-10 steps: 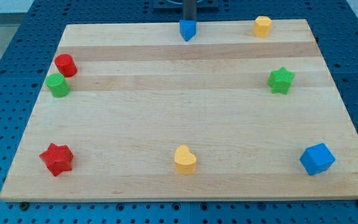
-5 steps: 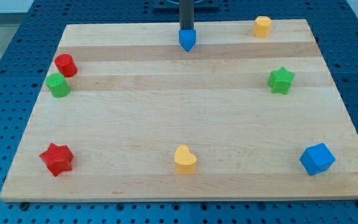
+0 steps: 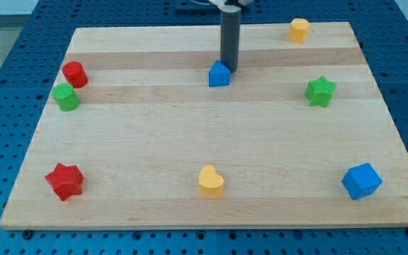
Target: Slide the blue triangle to the right side of the green circle
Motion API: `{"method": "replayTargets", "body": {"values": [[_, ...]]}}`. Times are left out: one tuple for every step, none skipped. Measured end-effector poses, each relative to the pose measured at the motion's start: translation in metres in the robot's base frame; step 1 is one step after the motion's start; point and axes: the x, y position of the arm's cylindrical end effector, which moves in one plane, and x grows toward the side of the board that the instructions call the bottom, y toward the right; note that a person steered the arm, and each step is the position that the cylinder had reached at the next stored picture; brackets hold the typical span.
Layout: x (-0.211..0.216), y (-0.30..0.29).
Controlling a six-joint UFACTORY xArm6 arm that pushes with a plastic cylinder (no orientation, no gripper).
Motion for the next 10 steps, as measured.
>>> {"method": "replayTargets", "body": {"values": [[0.006,0.018],[0.006,0.013],[0.006,-0.026],[0.009,-0.081],[0.023,-0.120],[0.036,-0.131],[0.051,-0.090],[0.066,-0.088],[0.078,-0.126],[0.079,-0.163]]}}
